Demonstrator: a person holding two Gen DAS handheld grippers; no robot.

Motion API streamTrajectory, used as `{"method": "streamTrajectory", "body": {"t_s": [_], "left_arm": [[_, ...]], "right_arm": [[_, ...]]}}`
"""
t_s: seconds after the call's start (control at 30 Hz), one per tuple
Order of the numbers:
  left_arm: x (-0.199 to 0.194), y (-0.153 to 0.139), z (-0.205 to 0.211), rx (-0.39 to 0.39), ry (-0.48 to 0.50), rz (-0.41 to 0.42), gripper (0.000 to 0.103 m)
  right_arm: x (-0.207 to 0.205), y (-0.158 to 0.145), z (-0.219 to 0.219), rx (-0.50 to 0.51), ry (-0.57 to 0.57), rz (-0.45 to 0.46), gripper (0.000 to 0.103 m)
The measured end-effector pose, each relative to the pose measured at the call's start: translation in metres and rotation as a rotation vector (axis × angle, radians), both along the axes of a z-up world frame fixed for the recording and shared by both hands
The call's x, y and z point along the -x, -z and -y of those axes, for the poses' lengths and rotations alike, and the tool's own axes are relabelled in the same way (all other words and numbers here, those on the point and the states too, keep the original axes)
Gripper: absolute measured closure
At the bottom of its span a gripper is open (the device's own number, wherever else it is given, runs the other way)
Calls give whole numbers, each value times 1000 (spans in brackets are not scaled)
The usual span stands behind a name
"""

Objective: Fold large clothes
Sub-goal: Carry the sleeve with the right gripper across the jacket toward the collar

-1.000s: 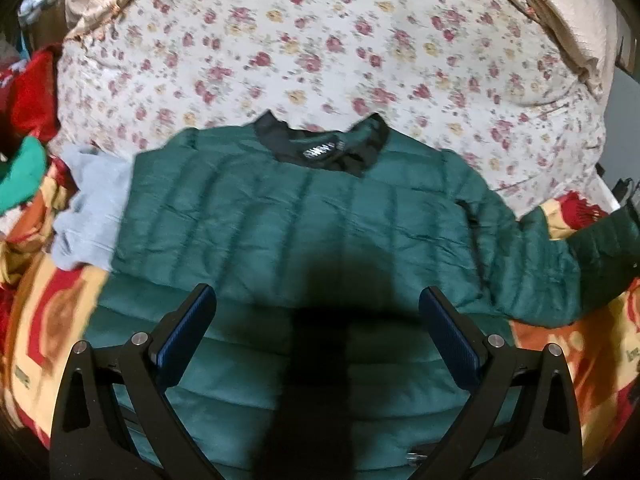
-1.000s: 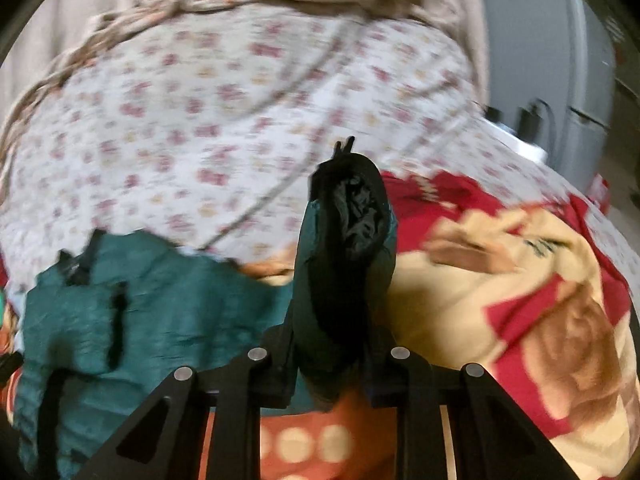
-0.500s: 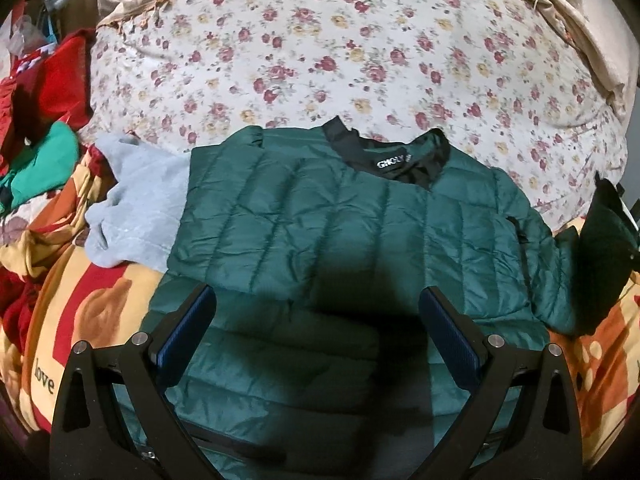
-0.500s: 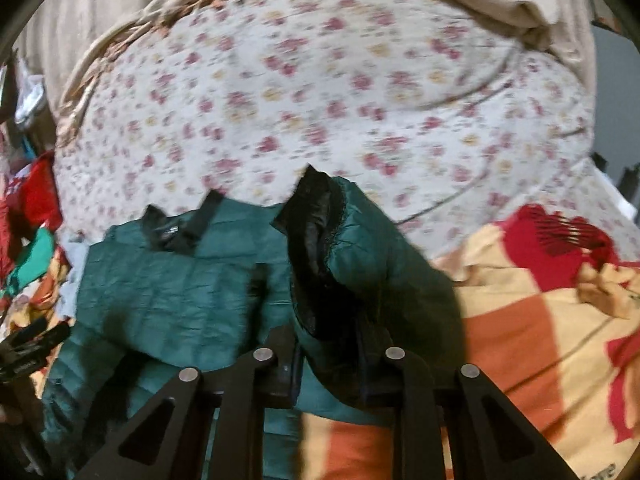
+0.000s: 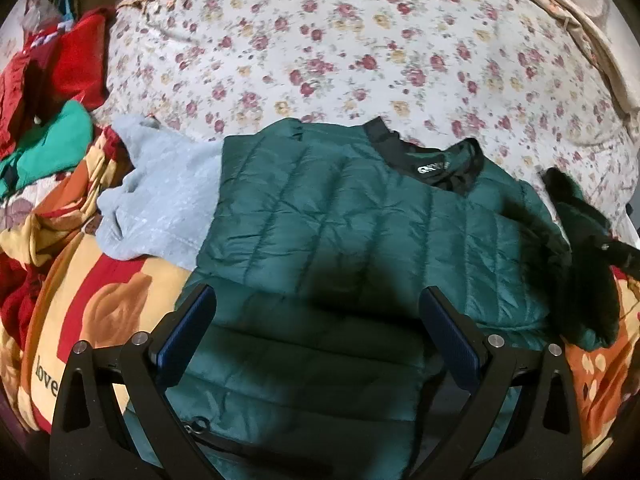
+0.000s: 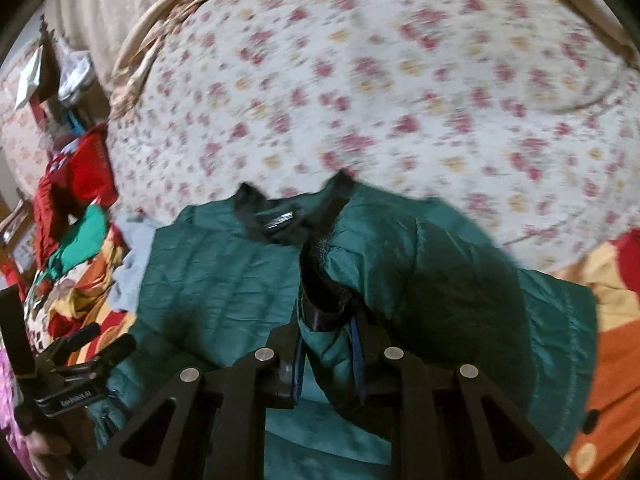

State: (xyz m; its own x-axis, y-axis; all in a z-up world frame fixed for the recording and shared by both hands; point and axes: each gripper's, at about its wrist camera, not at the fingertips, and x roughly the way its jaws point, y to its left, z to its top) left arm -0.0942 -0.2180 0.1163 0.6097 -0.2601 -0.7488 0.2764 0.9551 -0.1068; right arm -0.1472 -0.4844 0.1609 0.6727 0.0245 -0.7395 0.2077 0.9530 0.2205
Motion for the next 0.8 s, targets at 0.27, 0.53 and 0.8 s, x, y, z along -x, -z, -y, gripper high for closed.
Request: {"method": "streamTrajectory", "body": {"t_s": [0.27, 0.53, 0.8], "left_arm": [[-18, 10, -23, -12, -39, -10, 1], [-34, 14, -50, -3, -83, -16, 1], [-43, 19, -67, 24, -118, -37, 1]], "right_arm": [[-54, 27, -50, -48, -101, -44, 84], [-89, 39, -90, -78, -183, -64, 84], [-119, 60, -113, -140, -236, -107, 84]]}}
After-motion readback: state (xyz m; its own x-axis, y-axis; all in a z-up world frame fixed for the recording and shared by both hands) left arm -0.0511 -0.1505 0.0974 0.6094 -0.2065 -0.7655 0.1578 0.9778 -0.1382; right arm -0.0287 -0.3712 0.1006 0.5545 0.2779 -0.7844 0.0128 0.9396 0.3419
